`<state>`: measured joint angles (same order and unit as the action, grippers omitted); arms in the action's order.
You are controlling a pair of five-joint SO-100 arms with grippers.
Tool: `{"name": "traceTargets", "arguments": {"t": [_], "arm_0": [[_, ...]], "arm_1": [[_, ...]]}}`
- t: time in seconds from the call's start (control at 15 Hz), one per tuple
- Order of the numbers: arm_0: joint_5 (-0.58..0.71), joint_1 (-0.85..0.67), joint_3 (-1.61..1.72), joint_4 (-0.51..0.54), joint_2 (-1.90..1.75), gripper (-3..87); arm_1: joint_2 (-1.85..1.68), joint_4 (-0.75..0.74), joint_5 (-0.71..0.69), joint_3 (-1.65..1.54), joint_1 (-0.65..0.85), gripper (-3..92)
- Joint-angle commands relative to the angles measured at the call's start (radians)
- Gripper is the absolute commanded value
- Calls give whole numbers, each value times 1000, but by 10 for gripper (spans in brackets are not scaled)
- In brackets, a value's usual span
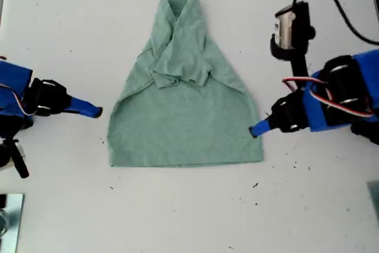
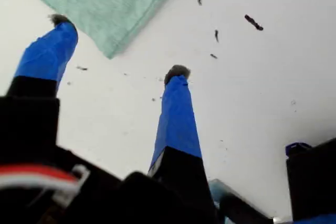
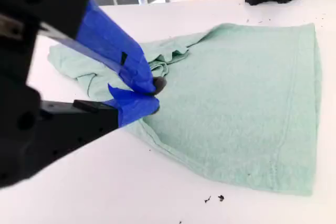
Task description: Fold t shirt
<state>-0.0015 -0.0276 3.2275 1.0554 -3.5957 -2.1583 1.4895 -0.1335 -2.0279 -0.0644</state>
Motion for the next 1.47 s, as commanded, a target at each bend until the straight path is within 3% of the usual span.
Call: {"name": "traceTargets", "arguments": {"t": [0.0,0.27,0.4,0.47,0.6,0.8,0.93,1.07,1.27,1.4], "arm_0": [[12,11,6,-11,-6,-1],[21,8,6,-12,-6,-1],[25,6,8,-14,-3,-1],[25,6,8,-14,-3,-1],[26,11,8,-14,-3,-1],[18,21,8,-14,-2,-1],[15,25,8,-14,-2,-1],[11,25,8,-14,-2,-1],[-11,43,8,-14,-2,-1],[-26,63,8,-14,-2,-1]], "arm_1": [[12,-258,38,-156,-28,329],[221,-563,54,-272,-57,288],[316,-604,71,-281,-67,4],[311,-601,61,-285,-72,-7],[244,-500,43,-258,-72,-21],[86,-221,23,-115,-63,-25],[25,-11,0,89,-52,-25],[69,106,-29,341,-54,-25],[318,112,-72,586,-57,-25],[525,-74,-77,652,-58,-25]]}}
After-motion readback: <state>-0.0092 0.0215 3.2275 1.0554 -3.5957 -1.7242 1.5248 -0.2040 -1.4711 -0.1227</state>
